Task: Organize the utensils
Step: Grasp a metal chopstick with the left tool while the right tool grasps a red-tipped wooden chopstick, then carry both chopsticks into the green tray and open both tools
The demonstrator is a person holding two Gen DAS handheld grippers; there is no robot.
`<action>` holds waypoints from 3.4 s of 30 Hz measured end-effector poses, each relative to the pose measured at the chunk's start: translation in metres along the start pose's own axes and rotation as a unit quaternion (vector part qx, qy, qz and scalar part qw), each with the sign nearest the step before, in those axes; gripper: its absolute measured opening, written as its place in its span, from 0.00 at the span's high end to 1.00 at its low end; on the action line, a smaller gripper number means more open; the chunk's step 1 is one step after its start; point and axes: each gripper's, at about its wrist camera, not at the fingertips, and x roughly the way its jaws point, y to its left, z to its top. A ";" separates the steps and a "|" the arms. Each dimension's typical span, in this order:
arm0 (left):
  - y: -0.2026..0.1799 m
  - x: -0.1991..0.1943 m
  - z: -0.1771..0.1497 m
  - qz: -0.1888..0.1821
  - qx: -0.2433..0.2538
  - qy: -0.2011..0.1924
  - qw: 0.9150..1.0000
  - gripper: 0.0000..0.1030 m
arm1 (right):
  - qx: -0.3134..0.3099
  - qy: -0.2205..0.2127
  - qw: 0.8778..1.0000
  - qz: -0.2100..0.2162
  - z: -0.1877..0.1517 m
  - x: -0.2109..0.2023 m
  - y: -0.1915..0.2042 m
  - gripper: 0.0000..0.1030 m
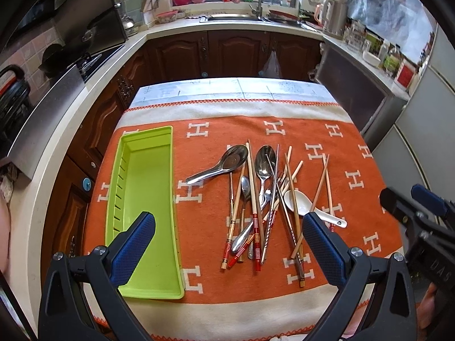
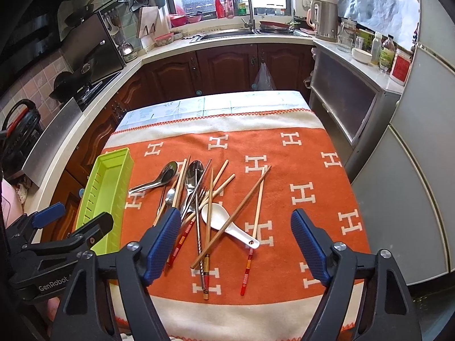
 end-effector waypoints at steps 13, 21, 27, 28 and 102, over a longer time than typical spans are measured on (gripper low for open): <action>-0.012 0.062 0.034 -0.055 0.020 0.054 0.997 0.07 | 0.055 0.023 0.998 0.025 0.032 0.039 -0.057 0.30; -0.023 0.120 0.037 -0.110 0.028 0.111 0.987 0.33 | 0.113 0.086 0.986 0.086 0.043 0.098 -0.098 0.55; -0.030 0.149 0.028 -0.120 0.031 0.145 0.982 0.56 | 0.120 0.131 0.977 0.114 0.030 0.151 -0.094 0.57; -0.032 0.151 0.027 -0.120 0.034 0.147 0.981 0.59 | 0.121 0.137 0.976 0.115 0.027 0.157 -0.089 0.57; 0.169 0.106 -0.017 -0.015 -0.109 0.095 0.989 0.96 | -0.021 0.251 0.932 0.260 0.018 0.171 0.190 0.93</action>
